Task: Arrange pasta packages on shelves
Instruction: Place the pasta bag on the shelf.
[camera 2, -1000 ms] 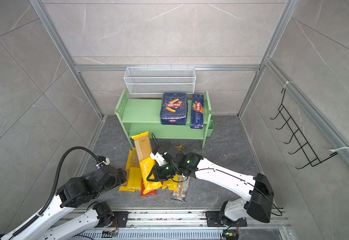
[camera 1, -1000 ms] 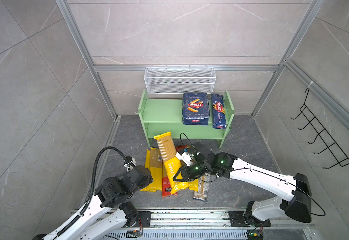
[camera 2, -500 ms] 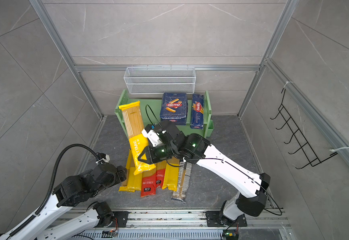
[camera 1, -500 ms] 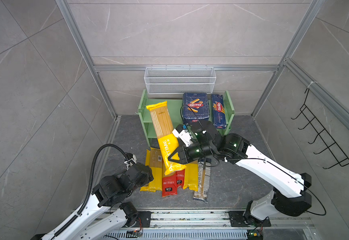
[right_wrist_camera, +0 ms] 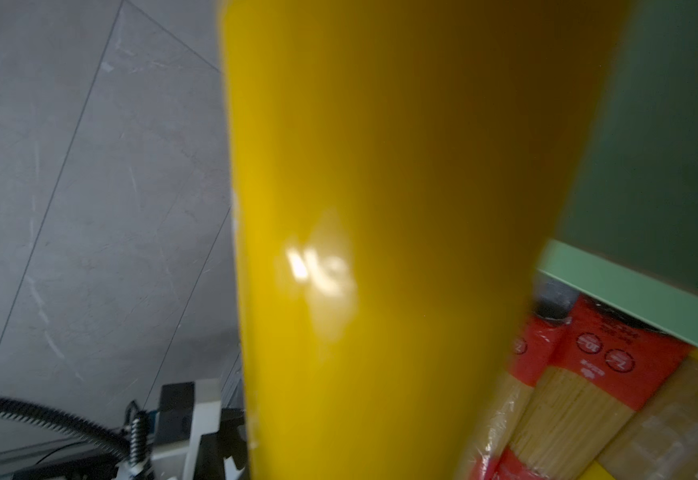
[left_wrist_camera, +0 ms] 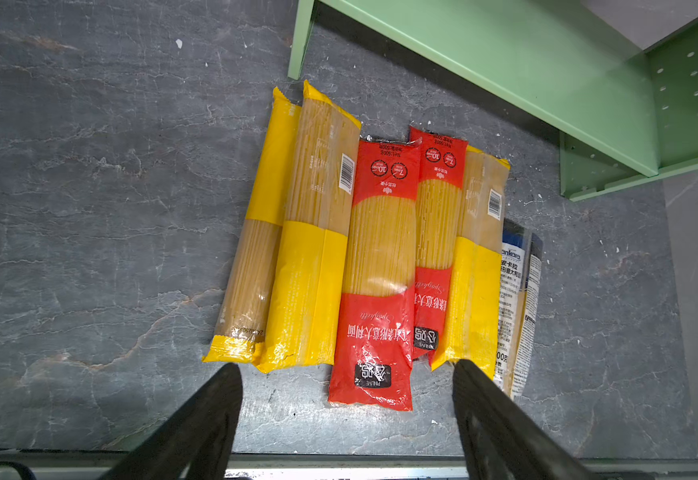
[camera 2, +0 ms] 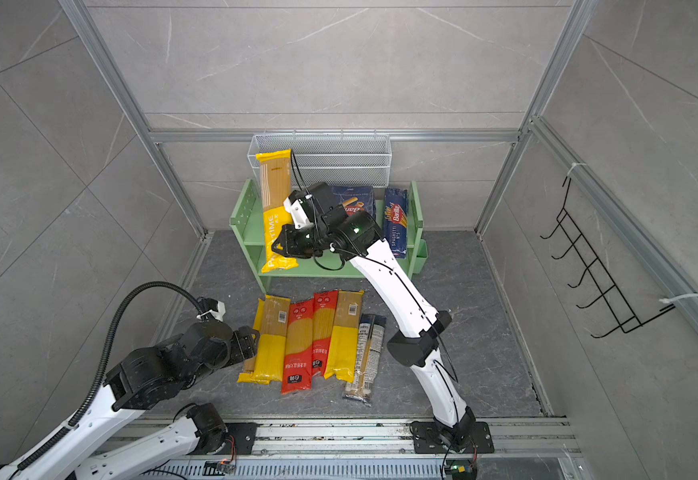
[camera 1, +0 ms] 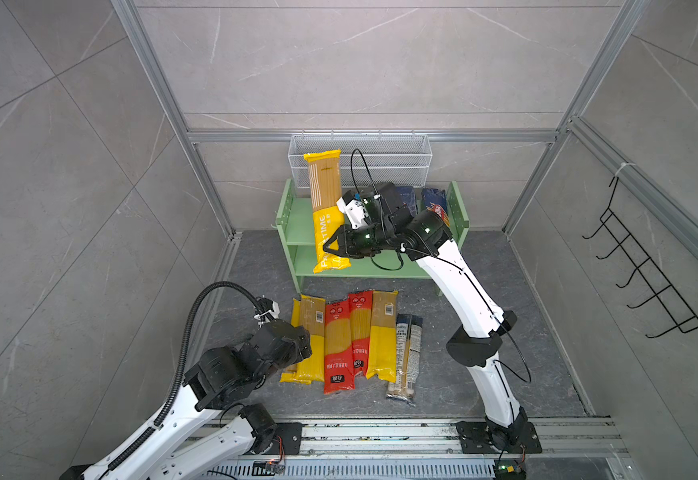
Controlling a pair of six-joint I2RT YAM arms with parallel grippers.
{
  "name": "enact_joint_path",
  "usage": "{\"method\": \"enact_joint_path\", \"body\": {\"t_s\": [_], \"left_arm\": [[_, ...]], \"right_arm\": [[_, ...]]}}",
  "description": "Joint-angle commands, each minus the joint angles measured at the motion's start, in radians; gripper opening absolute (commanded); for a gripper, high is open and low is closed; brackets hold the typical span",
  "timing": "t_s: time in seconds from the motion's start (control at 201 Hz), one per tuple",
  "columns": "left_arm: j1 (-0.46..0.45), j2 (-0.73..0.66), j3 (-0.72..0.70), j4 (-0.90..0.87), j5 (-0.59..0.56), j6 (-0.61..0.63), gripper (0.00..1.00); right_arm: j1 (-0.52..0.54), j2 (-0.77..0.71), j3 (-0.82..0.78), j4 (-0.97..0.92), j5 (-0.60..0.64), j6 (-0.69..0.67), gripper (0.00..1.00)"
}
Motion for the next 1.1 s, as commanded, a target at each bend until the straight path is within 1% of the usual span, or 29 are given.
{"method": "enact_joint_path", "body": {"t_s": [0.0, 0.065, 0.154, 0.234, 0.289, 0.373, 0.403, 0.523, 0.572, 0.672, 0.811, 0.98, 1.1], "left_arm": [[0.003, 0.002, 0.036, 0.018, -0.005, 0.042, 0.82], [0.003, 0.003, 0.037, 0.011, -0.012, 0.043, 0.82], [0.003, 0.006, 0.039, 0.008, -0.019, 0.043, 0.83], [0.002, 0.012, 0.039, 0.014, -0.022, 0.044, 0.83], [0.002, 0.016, 0.04, 0.018, -0.025, 0.044, 0.83], [0.002, 0.025, 0.04, 0.025, -0.027, 0.044, 0.83], [0.003, 0.027, 0.04, 0.025, -0.03, 0.04, 0.83], [0.002, 0.027, 0.029, 0.033, -0.038, 0.03, 0.83], [0.003, 0.027, 0.026, 0.035, -0.04, 0.025, 0.83], [0.003, 0.032, 0.023, 0.041, -0.038, 0.025, 0.83], [0.005, 0.049, 0.03, 0.049, -0.052, 0.034, 0.84], [0.024, 0.102, 0.04, 0.088, -0.045, 0.065, 0.84], [0.051, 0.155, 0.064, 0.123, -0.016, 0.098, 0.81]], "right_arm": [[-0.024, -0.041, -0.015, 0.139, -0.044, -0.002, 0.0], [-0.037, -0.043, -0.034, 0.156, -0.043, 0.002, 0.0], [-0.05, -0.021, -0.008, 0.142, -0.045, 0.003, 0.0], [-0.056, -0.009, 0.001, 0.137, -0.047, 0.007, 0.04], [-0.059, -0.003, -0.001, 0.13, -0.042, 0.01, 0.11], [-0.065, 0.0, -0.006, 0.131, -0.041, 0.014, 0.29], [-0.067, 0.004, -0.006, 0.133, -0.042, 0.016, 0.34], [-0.08, 0.017, -0.008, 0.141, -0.044, 0.03, 0.42], [-0.087, 0.024, -0.008, 0.144, -0.047, 0.036, 0.43], [-0.095, 0.039, -0.001, 0.149, -0.066, 0.04, 0.48], [-0.099, 0.036, -0.001, 0.144, -0.064, 0.032, 0.52], [-0.108, 0.019, -0.002, 0.118, -0.069, 0.011, 0.52], [-0.108, -0.018, -0.009, 0.1, -0.104, -0.012, 0.53]]}}
